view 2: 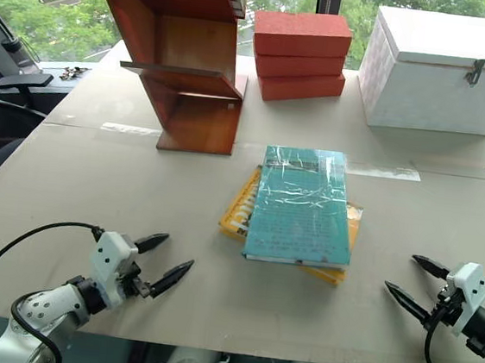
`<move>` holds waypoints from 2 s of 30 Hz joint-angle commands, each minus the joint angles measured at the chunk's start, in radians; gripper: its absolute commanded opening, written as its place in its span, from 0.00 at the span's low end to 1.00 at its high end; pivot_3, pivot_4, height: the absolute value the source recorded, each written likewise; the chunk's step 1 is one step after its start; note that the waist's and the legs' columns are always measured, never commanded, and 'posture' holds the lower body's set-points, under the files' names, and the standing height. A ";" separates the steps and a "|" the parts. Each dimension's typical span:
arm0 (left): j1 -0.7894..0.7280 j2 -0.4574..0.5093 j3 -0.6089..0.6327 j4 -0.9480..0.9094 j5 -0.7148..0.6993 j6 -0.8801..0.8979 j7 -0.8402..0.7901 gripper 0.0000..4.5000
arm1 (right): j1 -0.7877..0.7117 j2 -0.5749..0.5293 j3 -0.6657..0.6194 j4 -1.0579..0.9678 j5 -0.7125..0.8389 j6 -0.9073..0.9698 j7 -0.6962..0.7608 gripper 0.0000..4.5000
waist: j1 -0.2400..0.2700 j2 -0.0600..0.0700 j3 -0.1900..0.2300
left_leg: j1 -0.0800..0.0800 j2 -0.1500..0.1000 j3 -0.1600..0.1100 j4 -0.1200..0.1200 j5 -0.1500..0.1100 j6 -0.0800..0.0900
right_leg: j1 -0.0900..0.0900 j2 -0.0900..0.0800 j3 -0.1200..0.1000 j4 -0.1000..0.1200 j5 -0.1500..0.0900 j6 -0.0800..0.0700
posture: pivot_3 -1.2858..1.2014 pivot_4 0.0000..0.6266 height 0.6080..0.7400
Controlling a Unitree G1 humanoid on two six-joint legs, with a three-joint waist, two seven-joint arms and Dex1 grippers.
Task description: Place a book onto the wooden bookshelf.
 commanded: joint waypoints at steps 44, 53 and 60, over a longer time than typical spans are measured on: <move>-0.454 0.436 0.168 0.139 -0.311 0.172 -0.591 1.00 | -0.538 0.106 0.383 -0.289 -0.032 0.445 -0.245 0.02 | -0.018 -0.005 0.009 | -0.002 0.001 -0.001 0.000 0.000 0.000 | 0.000 0.003 0.000 0.002 0.002 -0.004 | 0.52 0.24 1.00; -0.442 0.445 0.185 0.197 -0.277 0.134 -0.625 1.00 | -0.550 0.129 0.422 -0.295 -0.045 0.445 -0.223 0.02 | -0.022 -0.005 0.009 | -0.002 0.001 -0.001 0.000 0.000 0.000 | 0.000 0.003 0.000 0.002 0.002 -0.004 | 0.52 0.24 1.00; -0.414 0.440 0.197 0.200 -0.270 0.127 -0.628 1.00 | -0.562 0.141 0.445 -0.278 -0.059 0.427 -0.211 0.02 | -0.023 -0.005 0.009 | -0.002 0.001 -0.001 0.000 0.000 0.000 | 0.000 0.003 -0.001 0.002 0.002 -0.004 | 0.52 0.24 1.00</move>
